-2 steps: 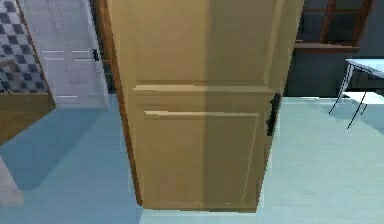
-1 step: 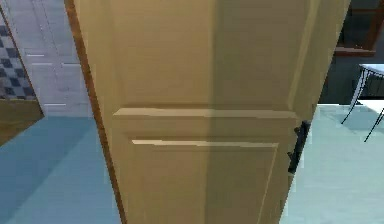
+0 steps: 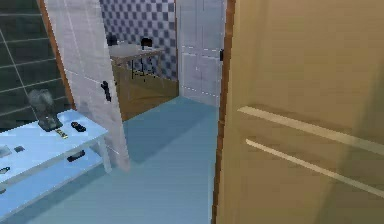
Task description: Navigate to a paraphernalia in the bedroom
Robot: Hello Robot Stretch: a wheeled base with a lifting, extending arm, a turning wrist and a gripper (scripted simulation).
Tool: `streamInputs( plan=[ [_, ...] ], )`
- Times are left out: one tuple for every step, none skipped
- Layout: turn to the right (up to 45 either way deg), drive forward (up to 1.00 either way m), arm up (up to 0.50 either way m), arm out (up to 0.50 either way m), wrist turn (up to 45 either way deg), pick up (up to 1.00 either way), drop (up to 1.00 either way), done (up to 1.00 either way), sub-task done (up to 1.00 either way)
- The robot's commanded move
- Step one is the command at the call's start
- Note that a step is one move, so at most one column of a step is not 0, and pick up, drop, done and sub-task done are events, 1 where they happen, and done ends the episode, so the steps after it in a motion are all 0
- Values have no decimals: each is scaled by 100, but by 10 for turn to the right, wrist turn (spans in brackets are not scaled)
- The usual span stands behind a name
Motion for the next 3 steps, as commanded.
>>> streamInputs(
  plan=[
    [0,30,0,0,0,0,0,0,0],
    [-240,0,0,0,0,0,0,0,0],
    [0,45,0,0,0,0,0,0,0]
  ],
)
